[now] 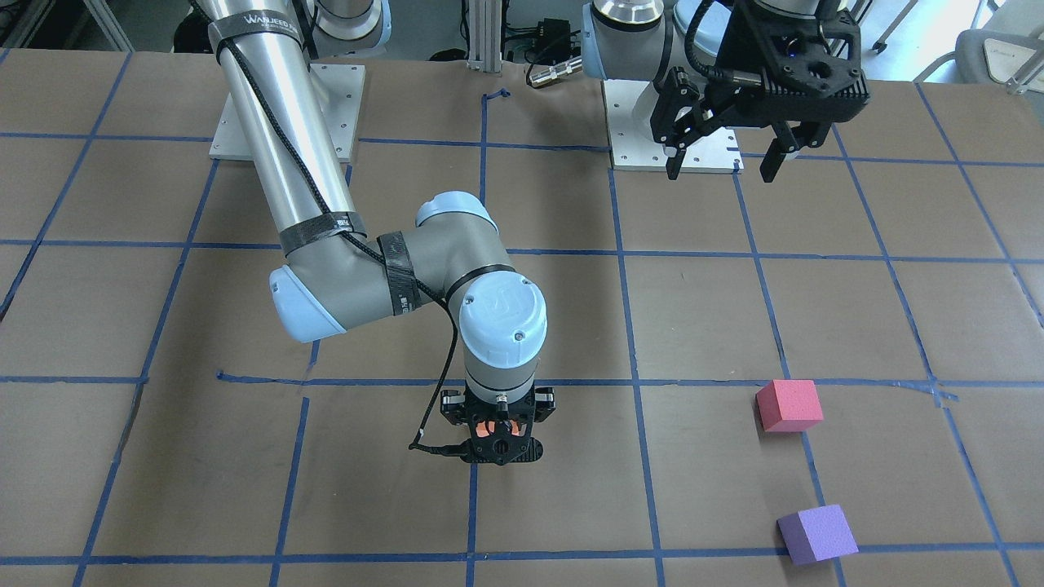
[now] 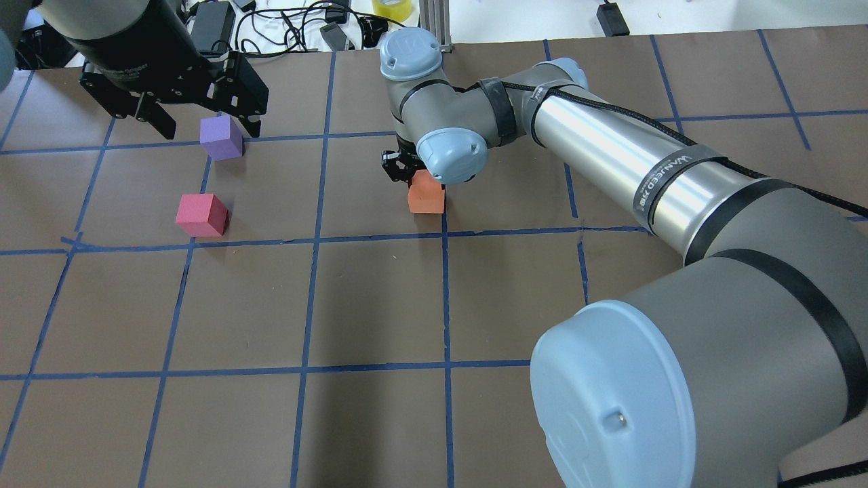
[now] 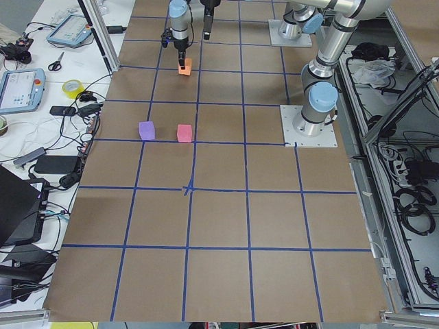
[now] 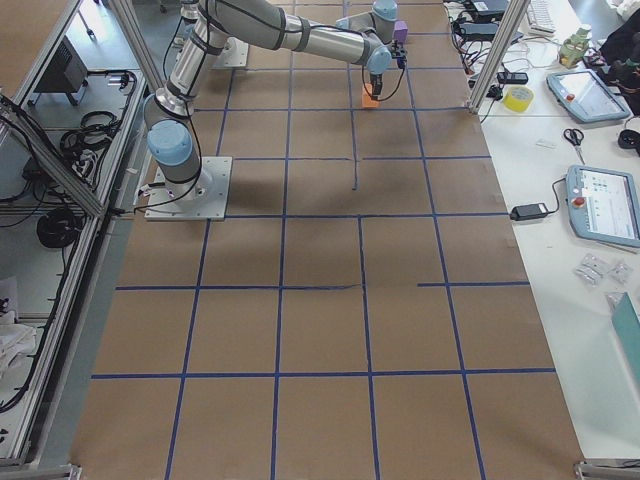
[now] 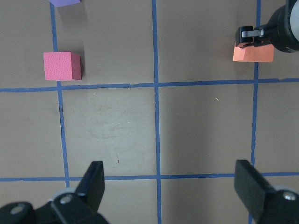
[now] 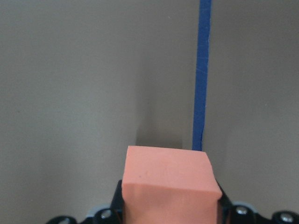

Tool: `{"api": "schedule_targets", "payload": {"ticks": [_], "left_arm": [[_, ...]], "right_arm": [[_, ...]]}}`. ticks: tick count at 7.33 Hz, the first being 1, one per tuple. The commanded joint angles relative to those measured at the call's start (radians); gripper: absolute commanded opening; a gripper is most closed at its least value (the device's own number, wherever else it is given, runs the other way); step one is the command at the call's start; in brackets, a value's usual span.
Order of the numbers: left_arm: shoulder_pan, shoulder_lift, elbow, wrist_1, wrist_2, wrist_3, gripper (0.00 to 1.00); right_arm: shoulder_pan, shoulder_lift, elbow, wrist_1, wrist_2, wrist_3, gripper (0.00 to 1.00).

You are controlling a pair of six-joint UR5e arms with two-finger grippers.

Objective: Arrange blocks in a line
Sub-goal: 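Set the orange cube down, open the right gripper and lift away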

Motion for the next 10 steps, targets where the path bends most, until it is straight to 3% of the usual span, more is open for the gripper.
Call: {"api": "schedule_targets", "payload": {"ticks": [1,10], "left_arm": [[0.000,0.001,0.000,0.001,0.001,0.000,1.00],[0.045,-0.038,0.014,0.068,-0.013,0.014,1.00]], "right_arm": [[0.001,0.009,0.003,0.003,0.000,0.002,0.47],[0.005,0.021,0.003,-0.016,0.002,-0.011,0.50]]}}
